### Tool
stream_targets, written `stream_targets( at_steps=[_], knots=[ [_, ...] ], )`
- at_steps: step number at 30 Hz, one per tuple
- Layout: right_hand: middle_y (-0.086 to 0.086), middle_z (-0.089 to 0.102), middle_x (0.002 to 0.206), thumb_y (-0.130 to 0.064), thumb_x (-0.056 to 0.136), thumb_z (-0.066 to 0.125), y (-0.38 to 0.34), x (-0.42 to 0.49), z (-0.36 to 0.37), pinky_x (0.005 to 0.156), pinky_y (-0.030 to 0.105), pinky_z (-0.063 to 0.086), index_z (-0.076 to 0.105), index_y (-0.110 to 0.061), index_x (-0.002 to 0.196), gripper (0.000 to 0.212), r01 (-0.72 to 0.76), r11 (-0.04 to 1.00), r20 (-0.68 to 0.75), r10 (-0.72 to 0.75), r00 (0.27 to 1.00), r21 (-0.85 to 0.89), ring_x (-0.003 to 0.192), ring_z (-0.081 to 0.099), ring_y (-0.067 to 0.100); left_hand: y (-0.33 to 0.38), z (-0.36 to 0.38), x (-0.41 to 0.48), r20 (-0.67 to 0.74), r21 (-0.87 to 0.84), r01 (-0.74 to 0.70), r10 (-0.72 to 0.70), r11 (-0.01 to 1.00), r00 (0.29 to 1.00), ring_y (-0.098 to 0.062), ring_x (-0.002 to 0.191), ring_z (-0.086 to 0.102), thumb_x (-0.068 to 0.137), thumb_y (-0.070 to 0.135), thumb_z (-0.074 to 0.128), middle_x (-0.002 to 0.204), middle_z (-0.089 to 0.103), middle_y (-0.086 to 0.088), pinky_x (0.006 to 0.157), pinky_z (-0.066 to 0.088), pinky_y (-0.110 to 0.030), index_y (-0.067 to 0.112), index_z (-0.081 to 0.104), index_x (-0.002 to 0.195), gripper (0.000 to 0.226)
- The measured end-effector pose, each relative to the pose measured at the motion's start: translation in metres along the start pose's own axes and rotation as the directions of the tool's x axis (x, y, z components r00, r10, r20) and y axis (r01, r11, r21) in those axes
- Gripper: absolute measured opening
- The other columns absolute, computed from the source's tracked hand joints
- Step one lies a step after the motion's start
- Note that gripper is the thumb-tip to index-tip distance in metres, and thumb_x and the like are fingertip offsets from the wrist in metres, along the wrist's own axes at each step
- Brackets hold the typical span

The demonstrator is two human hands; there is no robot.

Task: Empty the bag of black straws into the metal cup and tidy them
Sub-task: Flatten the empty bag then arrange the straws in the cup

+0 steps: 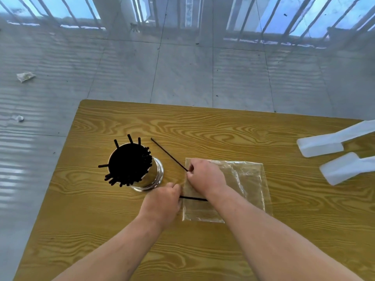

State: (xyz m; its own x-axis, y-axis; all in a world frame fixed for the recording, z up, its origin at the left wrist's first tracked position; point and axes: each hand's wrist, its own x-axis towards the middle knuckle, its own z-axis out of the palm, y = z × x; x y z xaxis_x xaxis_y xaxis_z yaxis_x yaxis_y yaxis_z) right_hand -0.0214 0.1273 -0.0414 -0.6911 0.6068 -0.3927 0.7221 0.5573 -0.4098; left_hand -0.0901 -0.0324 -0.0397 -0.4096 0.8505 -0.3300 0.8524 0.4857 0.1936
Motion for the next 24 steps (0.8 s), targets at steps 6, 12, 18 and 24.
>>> stream_targets(
  at_steps=[6, 12, 18, 24],
  knots=[
    [0.002, 0.071, 0.093, -0.024, 0.093, 0.059, 0.012, -0.004, 0.0, 0.071, 0.037, 0.057, 0.06, -0.022, 0.09, 0.004, -0.056, 0.998, 0.019, 0.057, 0.998, -0.028, 0.088, 0.068, 0.028, 0.006, 0.0, 0.007, 0.057, 0.051, -0.045, 0.042, 0.998, 0.997, -0.021, 0.09, 0.071, 0.101, 0.033, 0.053, 0.102, 0.066, 0.004, 0.066, 0.055, -0.032, 0.023, 0.063, 0.107, 0.015],
    [0.003, 0.07, 0.099, -0.025, 0.089, 0.06, 0.011, -0.013, -0.023, 0.071, 0.034, 0.046, 0.058, -0.019, 0.092, 0.008, -0.113, 0.993, 0.054, 0.113, 0.992, -0.017, 0.09, 0.064, 0.029, 0.005, -0.016, -0.001, 0.083, -0.06, -0.032, 0.037, 0.998, 0.996, -0.023, 0.094, 0.07, 0.096, 0.034, 0.057, 0.104, 0.066, 0.003, 0.075, 0.058, -0.036, 0.022, 0.071, 0.101, 0.019],
    [-0.005, 0.068, 0.081, -0.025, 0.082, 0.072, 0.003, -0.045, -0.091, 0.059, 0.032, 0.043, 0.065, -0.019, 0.084, 0.01, -0.185, 0.946, -0.14, 0.228, 0.964, 0.267, 0.08, 0.063, 0.021, 0.012, -0.06, -0.012, 0.08, -0.21, -0.075, 0.093, 0.975, 0.992, -0.016, 0.092, 0.064, 0.095, 0.043, 0.058, 0.103, 0.065, 0.007, 0.082, 0.056, -0.035, 0.026, 0.074, 0.1, 0.024],
    [-0.006, 0.072, 0.076, -0.021, 0.084, 0.073, -0.012, -0.081, -0.156, 0.056, 0.029, 0.049, 0.065, -0.023, 0.081, 0.009, -0.127, 0.919, -0.279, 0.242, 0.929, 0.374, 0.071, 0.069, 0.016, 0.021, -0.123, -0.018, -0.048, -0.319, -0.12, 0.111, 0.94, 0.993, -0.01, 0.086, 0.061, 0.09, 0.043, 0.058, 0.096, 0.065, 0.013, 0.074, 0.054, -0.029, 0.032, 0.07, 0.1, 0.019]
  ],
)
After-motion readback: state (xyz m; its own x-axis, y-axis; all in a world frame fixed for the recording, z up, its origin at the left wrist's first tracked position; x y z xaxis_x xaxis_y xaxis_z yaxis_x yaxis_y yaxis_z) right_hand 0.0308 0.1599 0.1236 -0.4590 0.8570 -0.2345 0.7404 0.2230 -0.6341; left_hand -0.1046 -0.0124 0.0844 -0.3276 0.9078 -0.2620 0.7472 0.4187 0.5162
